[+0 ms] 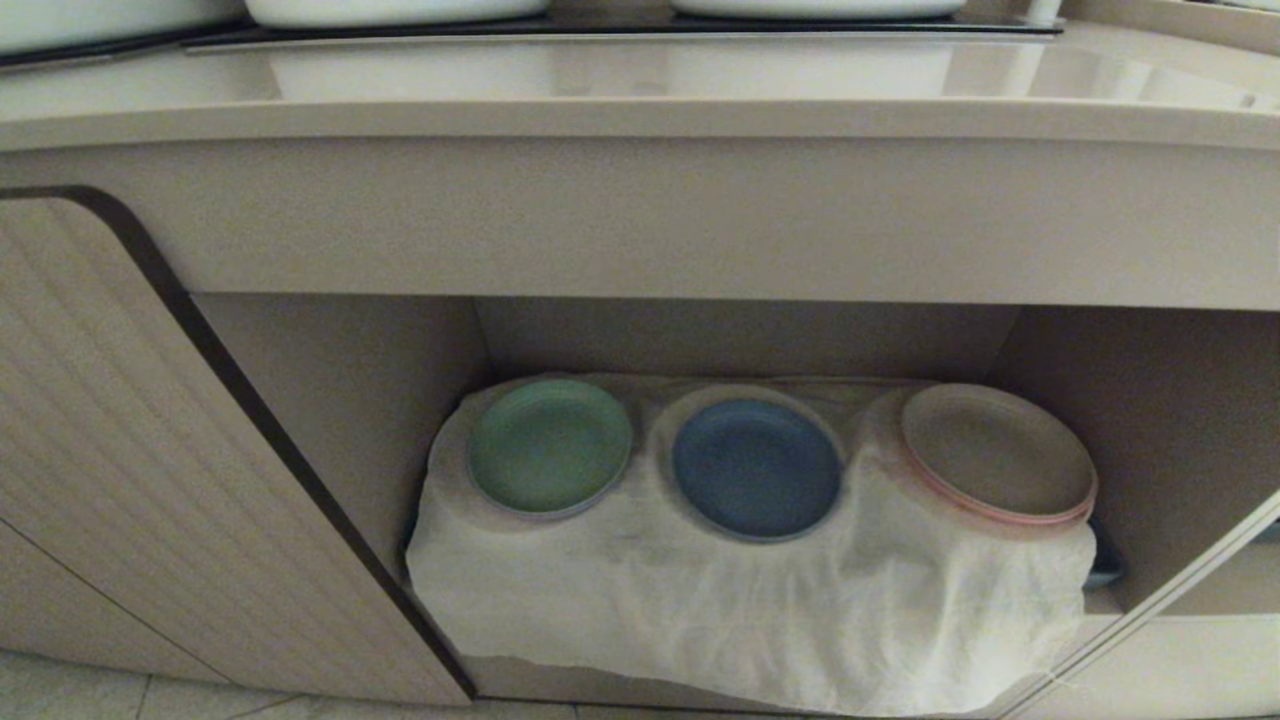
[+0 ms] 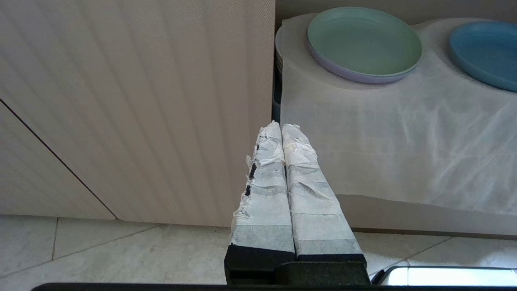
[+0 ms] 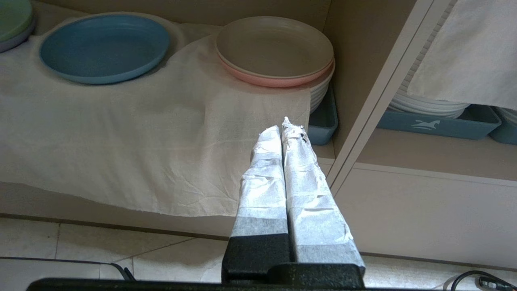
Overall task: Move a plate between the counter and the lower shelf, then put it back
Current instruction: Pick up the plate in the cupboard
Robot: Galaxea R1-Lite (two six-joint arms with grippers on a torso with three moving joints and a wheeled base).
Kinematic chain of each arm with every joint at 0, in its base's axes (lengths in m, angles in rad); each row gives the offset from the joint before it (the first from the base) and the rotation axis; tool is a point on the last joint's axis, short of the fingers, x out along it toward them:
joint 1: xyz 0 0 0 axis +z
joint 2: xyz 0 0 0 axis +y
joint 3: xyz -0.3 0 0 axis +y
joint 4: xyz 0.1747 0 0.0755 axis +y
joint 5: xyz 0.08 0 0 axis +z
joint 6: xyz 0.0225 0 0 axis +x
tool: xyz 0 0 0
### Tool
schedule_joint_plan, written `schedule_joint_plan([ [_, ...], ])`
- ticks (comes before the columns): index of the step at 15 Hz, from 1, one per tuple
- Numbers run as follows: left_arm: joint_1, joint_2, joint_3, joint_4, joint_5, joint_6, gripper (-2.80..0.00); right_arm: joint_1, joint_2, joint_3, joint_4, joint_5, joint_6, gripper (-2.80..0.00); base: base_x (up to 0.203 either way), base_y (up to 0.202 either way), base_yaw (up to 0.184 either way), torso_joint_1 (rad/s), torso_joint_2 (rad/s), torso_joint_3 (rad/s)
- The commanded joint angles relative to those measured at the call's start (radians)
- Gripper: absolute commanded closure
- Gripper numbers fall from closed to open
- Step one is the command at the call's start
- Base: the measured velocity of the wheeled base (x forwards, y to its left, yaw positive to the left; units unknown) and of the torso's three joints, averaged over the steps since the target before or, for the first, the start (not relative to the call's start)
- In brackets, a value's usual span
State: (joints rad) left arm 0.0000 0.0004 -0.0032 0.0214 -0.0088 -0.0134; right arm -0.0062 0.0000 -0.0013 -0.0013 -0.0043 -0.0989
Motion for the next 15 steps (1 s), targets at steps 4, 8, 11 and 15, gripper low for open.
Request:
schedule_joint_plan([
  [4, 0.0, 0.0, 0.0, 0.0, 0.0, 0.0, 0.0, 0.0, 0.0, 0.0, -0.002, -0.002, 0.019, 0.0, 0.0, 0.0, 0.0, 0.0, 0.0, 0.0],
  [8, 0.0, 0.0, 0.0, 0.0, 0.0, -0.002, 0.0, 0.0, 0.0, 0.0, 0.0, -0.004, 0.092, 0.0, 0.0, 0.0, 0.0, 0.0, 0.0, 0.0],
  [11, 0.0, 0.0, 0.0, 0.0, 0.0, 0.0, 0.0, 0.0, 0.0, 0.0, 0.0, -0.006, 0.111, 0.0, 0.0, 0.0, 0.0, 0.0, 0.0, 0.0],
  [15, 0.0, 0.0, 0.0, 0.0, 0.0, 0.0, 0.0, 0.0, 0.0, 0.0, 0.0, -0.006, 0.113, 0.0, 0.0, 0.0, 0.0, 0.0, 0.0, 0.0],
])
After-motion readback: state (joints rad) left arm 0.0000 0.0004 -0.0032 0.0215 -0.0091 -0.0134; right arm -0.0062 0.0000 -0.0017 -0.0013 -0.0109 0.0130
